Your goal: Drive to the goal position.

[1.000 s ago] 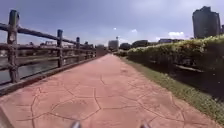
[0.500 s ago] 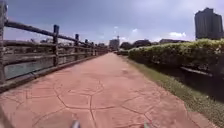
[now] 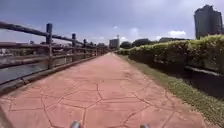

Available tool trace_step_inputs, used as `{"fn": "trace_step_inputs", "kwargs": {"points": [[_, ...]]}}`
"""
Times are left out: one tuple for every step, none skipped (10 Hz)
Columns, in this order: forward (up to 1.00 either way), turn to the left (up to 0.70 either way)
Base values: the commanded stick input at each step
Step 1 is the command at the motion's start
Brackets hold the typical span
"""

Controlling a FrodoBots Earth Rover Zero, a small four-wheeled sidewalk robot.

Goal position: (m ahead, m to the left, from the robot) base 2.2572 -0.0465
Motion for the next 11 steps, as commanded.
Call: {"fn": "trace_step_inputs", "kwargs": {"points": [[0.70, 0.00], [0.70, 0.00], [0.70, 0.00], [0.70, 0.00], [0.70, 0.00], [0.70, 0.00], [0.70, 0.00], [0.70, 0.00], [0.70, 0.00], [0.70, 0.00], [0.70, 0.00]]}}
